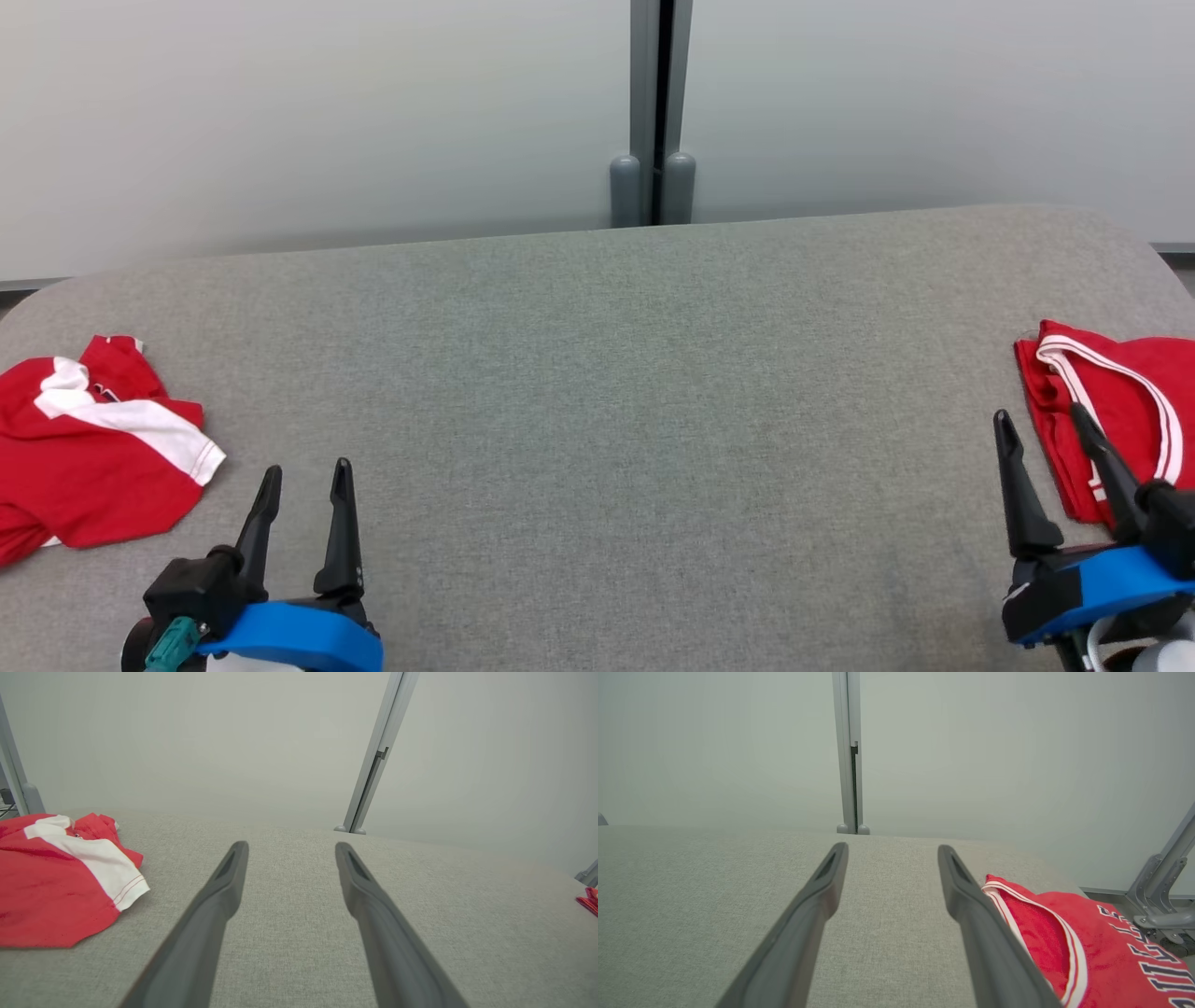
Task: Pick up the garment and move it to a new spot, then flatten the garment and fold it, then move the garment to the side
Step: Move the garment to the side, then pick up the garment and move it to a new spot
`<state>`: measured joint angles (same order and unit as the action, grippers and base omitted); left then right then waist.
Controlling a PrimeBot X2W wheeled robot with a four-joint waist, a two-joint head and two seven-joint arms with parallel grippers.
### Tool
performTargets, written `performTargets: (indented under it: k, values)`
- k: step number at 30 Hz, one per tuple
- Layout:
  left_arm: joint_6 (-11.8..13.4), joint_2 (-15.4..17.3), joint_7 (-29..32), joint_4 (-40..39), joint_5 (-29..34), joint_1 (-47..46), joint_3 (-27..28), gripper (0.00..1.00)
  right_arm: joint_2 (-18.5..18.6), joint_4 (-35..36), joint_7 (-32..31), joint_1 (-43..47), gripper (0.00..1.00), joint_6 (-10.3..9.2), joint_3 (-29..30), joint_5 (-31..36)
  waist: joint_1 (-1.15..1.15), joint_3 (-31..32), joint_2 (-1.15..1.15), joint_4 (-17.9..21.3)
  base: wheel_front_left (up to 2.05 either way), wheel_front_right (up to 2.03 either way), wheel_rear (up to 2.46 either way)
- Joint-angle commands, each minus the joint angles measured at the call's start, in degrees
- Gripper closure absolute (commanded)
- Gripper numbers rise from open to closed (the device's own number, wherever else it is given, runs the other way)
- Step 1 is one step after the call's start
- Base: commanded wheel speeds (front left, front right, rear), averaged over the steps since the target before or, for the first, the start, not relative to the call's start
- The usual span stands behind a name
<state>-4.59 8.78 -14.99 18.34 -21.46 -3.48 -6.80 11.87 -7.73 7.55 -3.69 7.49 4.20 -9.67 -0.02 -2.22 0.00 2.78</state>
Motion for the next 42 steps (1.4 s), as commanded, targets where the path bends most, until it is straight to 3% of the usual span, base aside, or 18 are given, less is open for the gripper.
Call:
performTargets:
  k: [1,7,16,32,42]
  values:
    - [-0.28,-0.20,-0.24,0.09,0.55,0.74,0.48,0.00,-1.24,1.08,0.20,1.52,0.00,0.02,0.18,0.35,0.02,0.40,0.00,-0.47,0.00,0.00,0.00]
    - [-0.82,-1.50,-0.26,0.65,1.85,2.37,1.77,0.00,-4.88,2.84,0.22,4.82,0.00,0.01,0.44,0.94,0.02,1.98,0.00,-2.35,0.00,0.00,0.00]
    - [-1.75,-1.94,-0.26,1.62,3.09,1.88,2.78,0.00,-6.27,1.09,0.64,6.13,0.00,0.01,0.56,0.56,0.02,2.54,0.00,-2.85,0.00,0.00,0.00]
    - [-2.33,-1.84,-0.26,2.11,4.32,0.86,3.53,0.00,-6.98,-0.36,1.19,6.35,0.00,0.01,0.19,-0.04,0.02,2.12,0.00,-2.56,0.00,0.00,0.00]
    - [-2.48,-2.03,-0.26,2.08,4.78,0.51,3.74,0.00,-6.78,-1.01,1.17,6.26,0.00,0.01,-0.07,0.06,0.02,1.78,0.00,-6.30,0.00,0.00,0.00]
